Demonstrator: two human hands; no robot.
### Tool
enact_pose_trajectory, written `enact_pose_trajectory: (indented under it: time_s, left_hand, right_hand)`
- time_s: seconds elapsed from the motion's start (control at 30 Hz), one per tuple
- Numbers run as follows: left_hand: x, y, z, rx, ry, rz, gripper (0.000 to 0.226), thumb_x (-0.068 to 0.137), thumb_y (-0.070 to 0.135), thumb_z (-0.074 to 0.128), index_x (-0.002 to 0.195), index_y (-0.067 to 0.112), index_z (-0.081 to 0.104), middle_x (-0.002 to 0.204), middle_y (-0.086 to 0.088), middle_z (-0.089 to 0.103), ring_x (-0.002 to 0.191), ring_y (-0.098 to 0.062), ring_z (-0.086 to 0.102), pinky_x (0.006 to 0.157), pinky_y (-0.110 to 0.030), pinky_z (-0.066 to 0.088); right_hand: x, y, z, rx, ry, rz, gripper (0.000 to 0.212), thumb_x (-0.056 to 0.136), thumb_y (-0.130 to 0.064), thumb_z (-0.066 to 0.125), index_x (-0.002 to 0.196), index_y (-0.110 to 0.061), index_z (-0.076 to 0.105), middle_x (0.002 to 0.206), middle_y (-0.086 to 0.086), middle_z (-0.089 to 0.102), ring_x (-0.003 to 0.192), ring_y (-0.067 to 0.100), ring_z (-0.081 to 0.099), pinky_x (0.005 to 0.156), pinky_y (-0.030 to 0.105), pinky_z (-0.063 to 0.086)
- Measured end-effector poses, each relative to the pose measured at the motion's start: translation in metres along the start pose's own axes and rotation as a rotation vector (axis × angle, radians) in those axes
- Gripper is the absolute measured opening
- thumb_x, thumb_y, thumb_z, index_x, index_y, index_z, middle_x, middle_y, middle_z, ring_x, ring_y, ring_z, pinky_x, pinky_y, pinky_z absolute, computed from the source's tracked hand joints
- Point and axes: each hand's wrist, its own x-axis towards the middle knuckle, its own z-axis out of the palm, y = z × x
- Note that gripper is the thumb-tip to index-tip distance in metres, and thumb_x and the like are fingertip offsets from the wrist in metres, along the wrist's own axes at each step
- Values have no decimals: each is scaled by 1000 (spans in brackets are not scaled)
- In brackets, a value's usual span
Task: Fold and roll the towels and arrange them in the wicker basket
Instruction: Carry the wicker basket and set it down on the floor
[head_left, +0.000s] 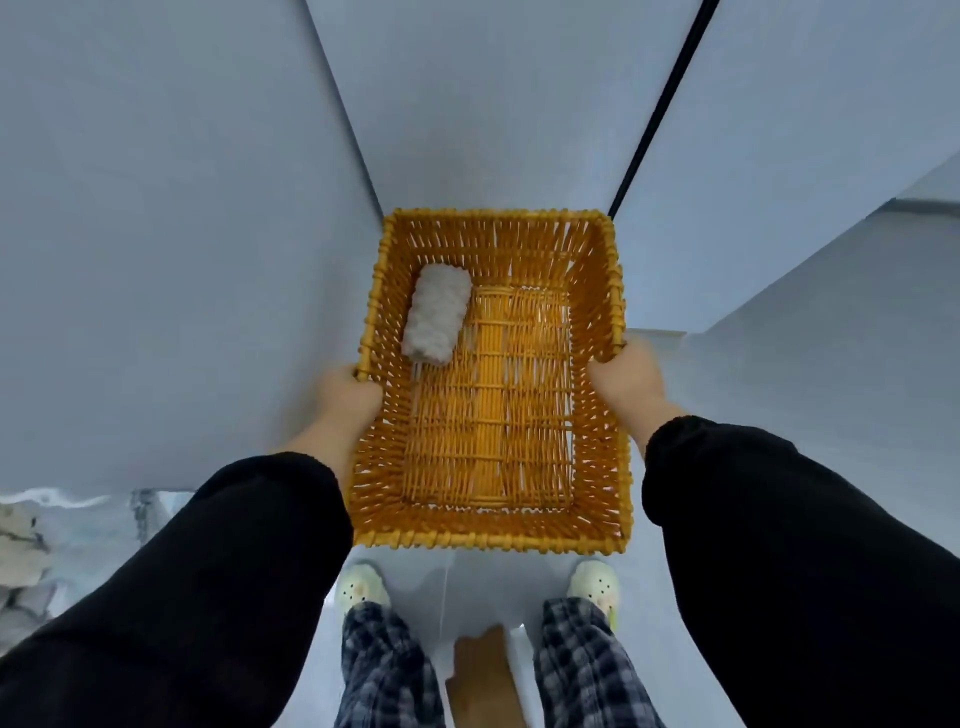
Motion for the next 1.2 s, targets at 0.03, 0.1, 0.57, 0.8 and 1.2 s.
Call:
enact_pose_trajectory:
  time_s: [0.03, 0.1, 0.57, 0.8, 1.2]
  left_hand:
    - [10, -5, 3, 7, 4, 2, 23, 85, 6, 59, 66, 19, 58, 67, -2, 59, 67, -24, 59, 64, -28, 47]
    - [39, -19, 10, 47, 17, -1, 23, 85, 7, 59, 66, 19, 59, 66, -1, 58, 64, -22, 57, 56, -24, 42]
    - [169, -176, 140, -17, 78, -185, 26, 84, 4, 54, 65, 20, 59, 62, 1, 56, 62, -22, 57, 47, -20, 38]
    - [224, -225, 211, -83, 79, -254, 29, 84, -5, 46, 66, 15, 57, 62, -3, 52, 58, -20, 50, 49, -23, 37]
    - [305, -291, 276, -46, 97, -256, 34, 89, -3, 44, 63, 18, 50, 63, 0, 50, 59, -17, 49, 50, -24, 35]
  right_hand:
    - [1, 6, 13, 1, 16, 30, 8, 86, -12, 51, 79, -12, 56, 69, 1, 55, 60, 20, 52, 49, 24, 37]
    - [6, 17, 47, 6, 66, 106, 9, 85, -10, 52, 89, -9, 59, 74, 3, 58, 61, 19, 53, 51, 24, 36]
    - [111, 109, 202, -170, 95, 50, 15, 92, -12, 48, 105, -7, 46, 90, 6, 49, 81, 27, 48, 71, 35, 39]
    - [144, 183, 260, -281, 34, 95, 8, 94, -12, 41, 97, -9, 34, 82, 4, 43, 77, 28, 43, 70, 37, 36]
    - [217, 252, 361, -258, -20, 138, 14, 94, -14, 43, 105, -5, 44, 102, 16, 57, 92, 37, 55, 70, 35, 35]
